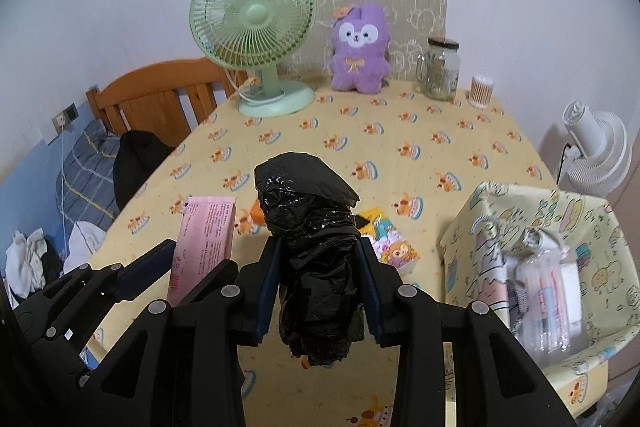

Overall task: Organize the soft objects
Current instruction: 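Lift and carry the black bag and pink packet in both grippers to the gift box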

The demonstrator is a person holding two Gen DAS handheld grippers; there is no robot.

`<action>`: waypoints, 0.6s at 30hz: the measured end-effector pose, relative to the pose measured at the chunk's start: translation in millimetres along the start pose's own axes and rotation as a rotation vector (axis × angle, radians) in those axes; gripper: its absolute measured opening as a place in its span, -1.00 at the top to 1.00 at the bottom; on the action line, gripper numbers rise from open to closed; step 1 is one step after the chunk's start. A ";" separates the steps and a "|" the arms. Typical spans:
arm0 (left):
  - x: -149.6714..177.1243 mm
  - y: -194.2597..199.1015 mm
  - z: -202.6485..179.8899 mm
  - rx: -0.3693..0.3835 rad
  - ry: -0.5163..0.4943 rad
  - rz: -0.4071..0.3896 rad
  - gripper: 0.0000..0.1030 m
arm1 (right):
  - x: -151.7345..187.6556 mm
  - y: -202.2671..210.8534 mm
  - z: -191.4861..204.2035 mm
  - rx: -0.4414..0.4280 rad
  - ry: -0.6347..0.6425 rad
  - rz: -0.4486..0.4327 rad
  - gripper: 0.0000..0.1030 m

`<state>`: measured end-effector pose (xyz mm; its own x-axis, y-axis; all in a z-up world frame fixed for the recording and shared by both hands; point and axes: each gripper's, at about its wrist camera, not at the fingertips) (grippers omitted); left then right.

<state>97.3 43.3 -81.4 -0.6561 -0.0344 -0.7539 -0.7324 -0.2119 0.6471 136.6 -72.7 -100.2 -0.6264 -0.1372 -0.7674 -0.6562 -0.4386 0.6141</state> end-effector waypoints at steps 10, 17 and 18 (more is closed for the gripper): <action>-15.5 21.6 -0.1 -0.006 0.000 -0.060 0.20 | -15.5 24.3 4.1 -0.002 0.012 -0.059 0.22; -21.8 32.7 -3.3 0.001 0.007 -0.091 0.20 | -21.8 38.5 3.8 0.006 0.026 -0.087 0.22; -22.5 34.0 -4.5 0.002 0.006 -0.095 0.20 | -22.5 40.4 3.1 0.008 0.026 -0.091 0.22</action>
Point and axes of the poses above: each gripper's, at about its wrist camera, not at the fingertips, and y roughly against the way its jaws point, z to its left, x to its underside, and after that the axes turned 11 degrees about -x, right-handed
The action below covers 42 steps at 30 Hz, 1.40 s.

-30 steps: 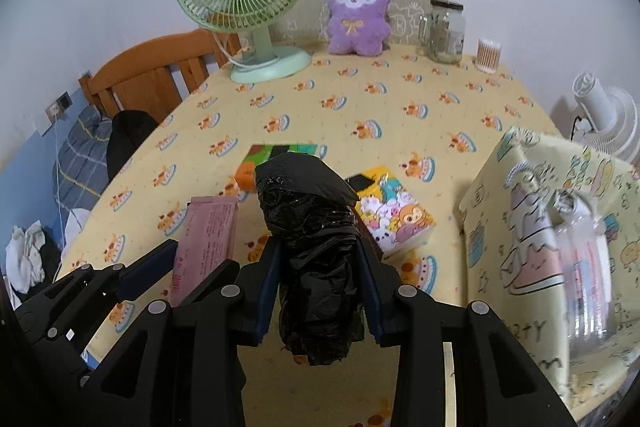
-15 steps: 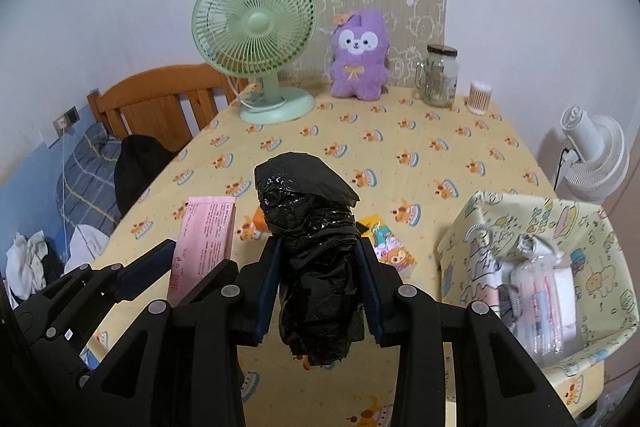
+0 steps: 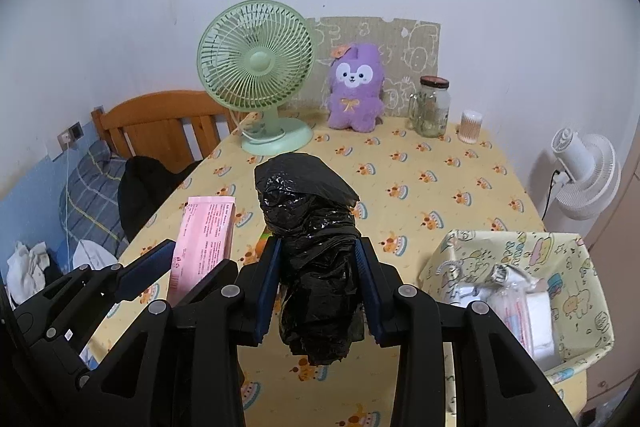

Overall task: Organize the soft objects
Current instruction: 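Lift and carry the black bag and pink packet in both grippers to the gift box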

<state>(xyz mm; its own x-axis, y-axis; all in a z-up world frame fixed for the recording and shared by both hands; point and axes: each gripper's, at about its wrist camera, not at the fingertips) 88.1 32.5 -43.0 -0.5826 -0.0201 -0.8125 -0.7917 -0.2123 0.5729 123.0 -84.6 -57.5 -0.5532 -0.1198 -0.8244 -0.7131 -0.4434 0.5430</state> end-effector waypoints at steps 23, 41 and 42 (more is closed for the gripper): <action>-18.0 30.9 -63.8 0.063 -0.051 -0.089 0.19 | -5.1 55.7 -53.0 0.052 -0.041 -0.100 0.22; -23.4 39.4 -126.4 0.131 -0.104 -0.118 0.19 | -0.2 86.7 -111.2 0.129 -0.081 -0.145 0.22; -23.3 39.3 -129.5 0.135 -0.106 -0.119 0.19 | 0.7 87.8 -114.0 0.132 -0.084 -0.146 0.22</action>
Point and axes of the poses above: each gripper's, at about its wrist camera, not at the fingertips, and y roughly against the way its jaws point, z to its left, x to its underside, and after that the axes turned 11 degrees about -x, right-handed
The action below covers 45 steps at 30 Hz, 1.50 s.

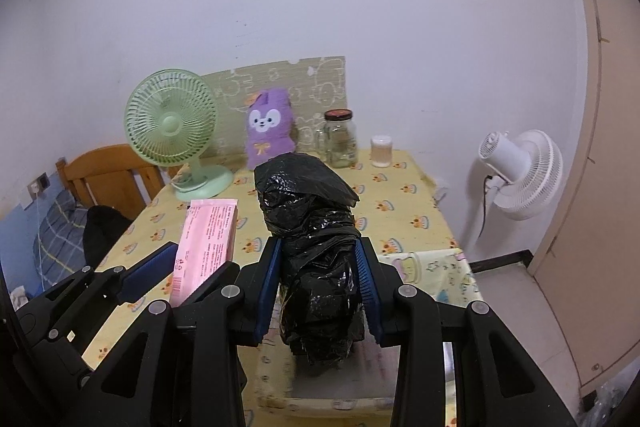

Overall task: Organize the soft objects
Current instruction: 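Lift and carry the black bag and pink packet in both grippers to the gift box, then lower the bag and packet into the gift box and open both grippers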

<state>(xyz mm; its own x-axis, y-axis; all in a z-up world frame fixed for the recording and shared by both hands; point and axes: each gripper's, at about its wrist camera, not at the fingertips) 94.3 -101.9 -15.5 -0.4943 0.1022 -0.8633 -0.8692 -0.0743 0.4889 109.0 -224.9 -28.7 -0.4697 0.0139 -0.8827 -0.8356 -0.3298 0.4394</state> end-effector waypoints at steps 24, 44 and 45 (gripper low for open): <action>6.5 -24.7 -68.2 0.156 -0.067 0.048 0.18 | 19.5 2.1 -70.7 0.095 -0.087 0.010 0.22; 26.5 -59.1 -103.5 0.209 -0.164 0.155 -0.03 | 48.0 -24.9 -109.0 0.118 -0.191 0.101 0.22; 26.7 -60.2 -103.3 0.204 -0.166 0.158 -0.12 | 48.5 -26.4 -109.3 0.115 -0.193 0.105 0.22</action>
Point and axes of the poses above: each gripper's, at about its wrist camera, not at the fingertips, and y roughly against the way its jaws point, z to its left, x to its underside, and after that the axes turned 11 degrees about -x, right-handed
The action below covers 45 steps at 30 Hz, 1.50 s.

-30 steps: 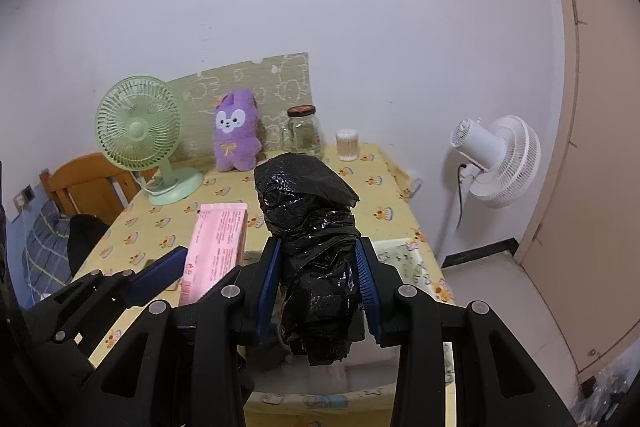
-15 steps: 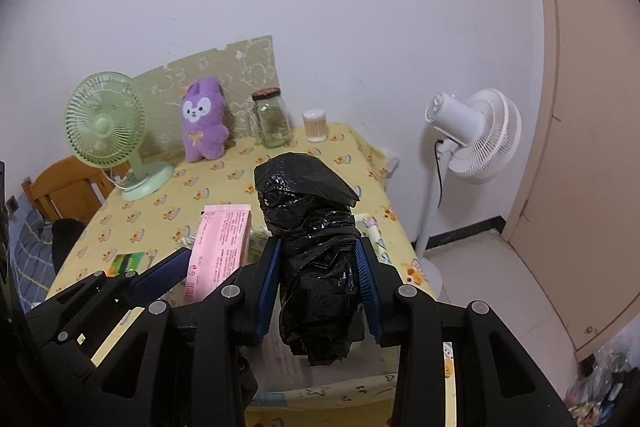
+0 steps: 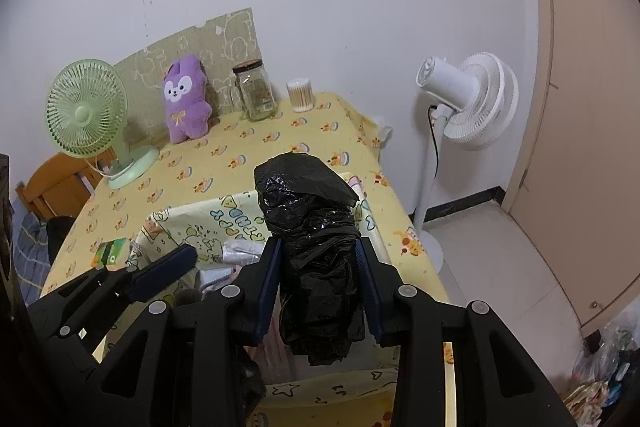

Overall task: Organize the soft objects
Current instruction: 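Lower the bag and packet into the gift box and open both grippers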

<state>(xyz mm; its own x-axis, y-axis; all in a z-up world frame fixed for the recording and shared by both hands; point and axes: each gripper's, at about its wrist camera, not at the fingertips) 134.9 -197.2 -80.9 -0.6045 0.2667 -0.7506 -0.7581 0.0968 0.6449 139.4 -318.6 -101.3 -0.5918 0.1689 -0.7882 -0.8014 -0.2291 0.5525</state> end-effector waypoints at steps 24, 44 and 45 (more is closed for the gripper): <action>1.6 -3.1 11.8 -0.029 -0.058 0.054 -0.66 | 2.7 -22.9 7.0 -0.030 -0.059 0.051 -0.57; 4.7 47.9 30.5 -0.038 -0.022 -0.038 -0.82 | 3.1 31.3 40.4 0.047 -0.012 -0.067 -0.91; 4.7 49.4 31.9 -0.038 -0.018 -0.036 -0.85 | 2.8 33.7 42.1 0.049 -0.008 -0.072 -0.91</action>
<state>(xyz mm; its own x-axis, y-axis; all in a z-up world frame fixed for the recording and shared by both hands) 102.5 -160.6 -48.0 -0.5720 0.2809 -0.7707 -0.7885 0.0704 0.6110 107.1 -285.5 -73.4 -0.5333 0.1910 -0.8241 -0.8449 -0.1691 0.5075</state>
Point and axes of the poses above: each gripper's, at about its wrist camera, not at the fingertips, and y roughly against the way its jaws point, z to its left, x to its underside, and after that the axes turned 11 degrees about -x, right-handed
